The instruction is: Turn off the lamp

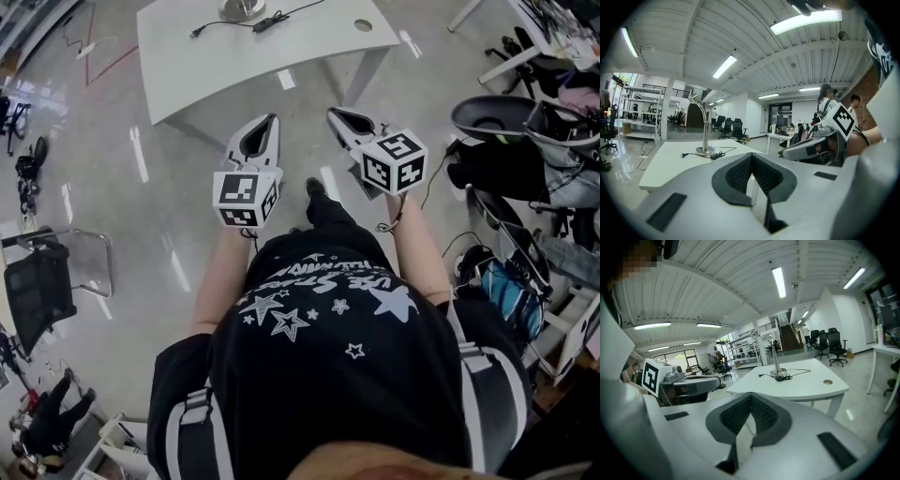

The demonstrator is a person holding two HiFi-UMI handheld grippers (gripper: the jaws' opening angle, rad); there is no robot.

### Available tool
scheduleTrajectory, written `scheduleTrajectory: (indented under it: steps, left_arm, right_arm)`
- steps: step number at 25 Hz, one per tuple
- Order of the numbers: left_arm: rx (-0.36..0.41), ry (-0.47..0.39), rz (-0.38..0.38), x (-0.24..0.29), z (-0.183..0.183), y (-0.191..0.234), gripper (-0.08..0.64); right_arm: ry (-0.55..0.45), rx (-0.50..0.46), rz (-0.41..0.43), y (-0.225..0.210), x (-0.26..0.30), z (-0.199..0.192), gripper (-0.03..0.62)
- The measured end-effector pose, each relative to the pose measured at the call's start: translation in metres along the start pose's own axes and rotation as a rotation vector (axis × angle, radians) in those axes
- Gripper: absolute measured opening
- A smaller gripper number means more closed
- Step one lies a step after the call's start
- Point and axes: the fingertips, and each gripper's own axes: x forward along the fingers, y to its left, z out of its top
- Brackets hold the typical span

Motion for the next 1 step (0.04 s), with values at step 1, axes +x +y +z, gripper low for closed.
scheduleTrajectory:
  steps: [1]
  left_arm:
    - [0.003,-0.002,-0.001,-0.0018,-0.0002,-0.0026,0.011]
  right_arm:
    - [-0.004,-0.001,-0.004,0.0011,-0.0025,-0.001,0.005]
